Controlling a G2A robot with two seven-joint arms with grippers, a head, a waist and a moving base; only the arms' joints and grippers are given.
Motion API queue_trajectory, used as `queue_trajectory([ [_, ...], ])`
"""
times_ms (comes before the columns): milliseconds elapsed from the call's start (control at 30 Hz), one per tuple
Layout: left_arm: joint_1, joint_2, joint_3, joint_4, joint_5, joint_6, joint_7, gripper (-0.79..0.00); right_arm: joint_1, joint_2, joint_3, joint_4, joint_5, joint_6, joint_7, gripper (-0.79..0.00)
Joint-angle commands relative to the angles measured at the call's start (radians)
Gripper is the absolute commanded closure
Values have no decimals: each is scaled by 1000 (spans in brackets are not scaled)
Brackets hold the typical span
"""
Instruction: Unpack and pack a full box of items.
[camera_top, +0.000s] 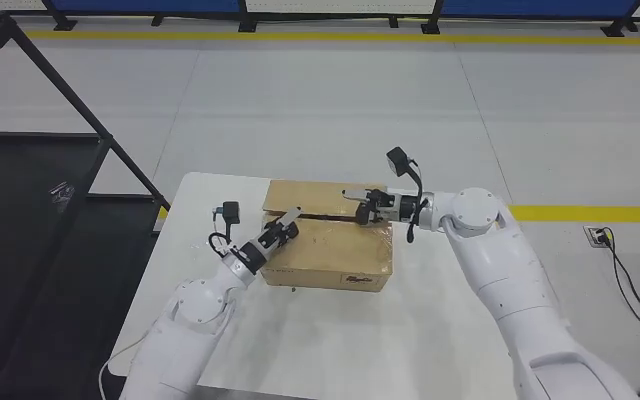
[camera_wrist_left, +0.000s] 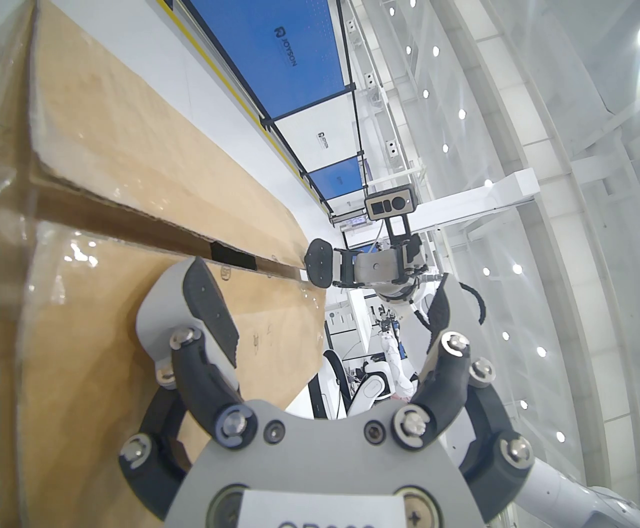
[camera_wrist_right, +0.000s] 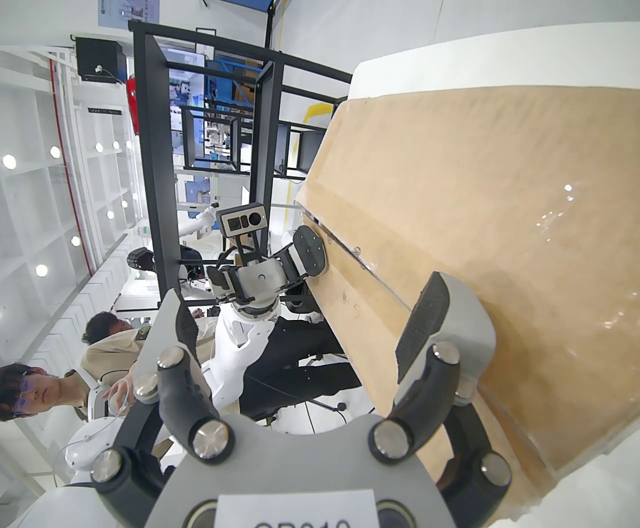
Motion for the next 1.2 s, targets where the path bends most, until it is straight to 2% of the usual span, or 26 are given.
queue_trajectory([
  [0, -5, -2, -1, 10, -7, -5, 1, -785, -13, 3, -1, -10, -3, 1, -7, -785],
  [167, -6, -6, -21, 18, -42, -35, 18, -785, -43, 8, -4, -33, -8, 8, -35, -785],
  [267, 5, -2, -65, 9, -93, -67, 19, -785, -55, 11, -1, -41, 2, 5, -44, -785],
  [500, 93, 23, -239, -54, -200, -138, 36, -785, -65, 16, 0, -50, 0, 3, -63, -785],
  [700, 192, 44, -383, -140, -196, -163, 73, -785, -65, 16, 0, -50, 0, 3, -63, -785],
  [1000, 192, 44, -383, -140, -196, -163, 73, -785, -65, 16, 0, -50, 0, 3, -63, -785],
  [1067, 183, 42, -386, -101, -196, -107, 124, -785, -65, 16, 0, -50, 0, 3, -63, -785],
  [1167, 148, 33, -373, -16, -287, -6, 152, -785, -65, 16, 0, -50, 0, 3, -63, -785],
])
